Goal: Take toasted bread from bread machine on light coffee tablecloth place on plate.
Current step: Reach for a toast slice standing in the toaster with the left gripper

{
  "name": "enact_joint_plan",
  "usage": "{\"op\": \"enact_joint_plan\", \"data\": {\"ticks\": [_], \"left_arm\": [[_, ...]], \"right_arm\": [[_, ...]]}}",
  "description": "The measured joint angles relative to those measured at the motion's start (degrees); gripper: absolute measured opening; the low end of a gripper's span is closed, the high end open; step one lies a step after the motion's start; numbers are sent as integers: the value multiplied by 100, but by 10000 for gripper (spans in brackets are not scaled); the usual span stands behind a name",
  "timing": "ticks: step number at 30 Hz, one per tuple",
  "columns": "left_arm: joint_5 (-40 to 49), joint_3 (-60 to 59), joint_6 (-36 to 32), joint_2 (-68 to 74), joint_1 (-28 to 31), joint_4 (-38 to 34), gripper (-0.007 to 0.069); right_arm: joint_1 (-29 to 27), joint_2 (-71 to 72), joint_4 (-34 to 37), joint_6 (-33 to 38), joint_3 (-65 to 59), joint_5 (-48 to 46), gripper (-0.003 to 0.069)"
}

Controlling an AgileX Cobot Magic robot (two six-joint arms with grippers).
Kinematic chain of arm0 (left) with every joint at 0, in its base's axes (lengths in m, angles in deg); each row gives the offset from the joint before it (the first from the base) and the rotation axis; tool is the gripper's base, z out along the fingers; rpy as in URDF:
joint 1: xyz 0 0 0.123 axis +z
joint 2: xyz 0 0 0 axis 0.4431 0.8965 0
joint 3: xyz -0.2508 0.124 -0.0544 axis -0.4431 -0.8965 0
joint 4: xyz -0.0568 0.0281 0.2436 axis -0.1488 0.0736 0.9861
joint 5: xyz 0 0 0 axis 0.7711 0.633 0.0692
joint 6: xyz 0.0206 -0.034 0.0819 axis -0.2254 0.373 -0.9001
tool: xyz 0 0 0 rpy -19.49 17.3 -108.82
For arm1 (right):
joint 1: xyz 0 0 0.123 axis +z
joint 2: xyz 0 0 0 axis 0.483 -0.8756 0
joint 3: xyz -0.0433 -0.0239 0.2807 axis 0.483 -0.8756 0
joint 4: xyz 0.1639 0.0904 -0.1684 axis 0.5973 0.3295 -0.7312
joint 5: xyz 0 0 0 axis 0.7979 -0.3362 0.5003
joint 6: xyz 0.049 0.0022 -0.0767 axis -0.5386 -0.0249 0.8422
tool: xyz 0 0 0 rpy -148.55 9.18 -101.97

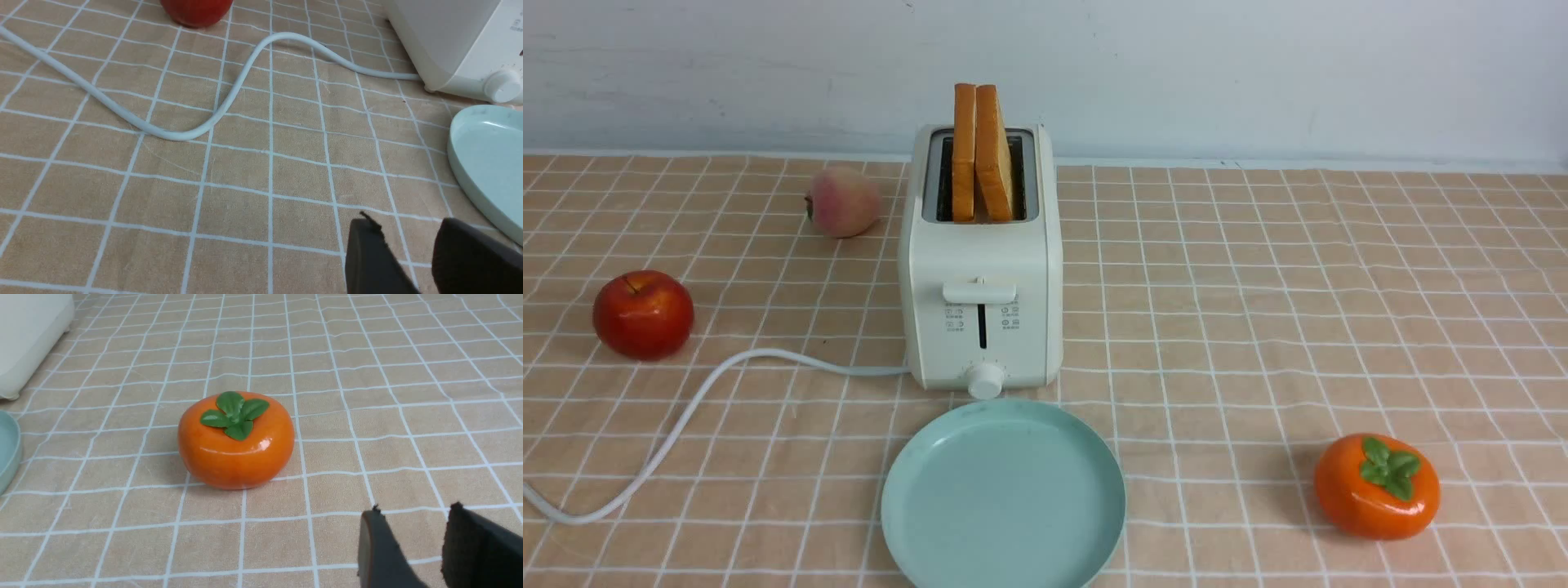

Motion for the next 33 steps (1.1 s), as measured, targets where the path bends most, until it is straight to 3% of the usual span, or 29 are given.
{"op": "enact_joint_plan", "data": {"ticks": [18, 24, 33], "left_arm": [[-297, 0, 0, 0, 0, 79, 234], [-1187, 0, 0, 0, 0, -617, 235], [-2759, 0, 152, 0, 0, -2320, 237]], "right_arm": [[0, 0, 0, 0, 0, 0, 240], [0, 0, 0, 0, 0, 0, 240], [0, 0, 43, -68, -13, 109, 240]]}}
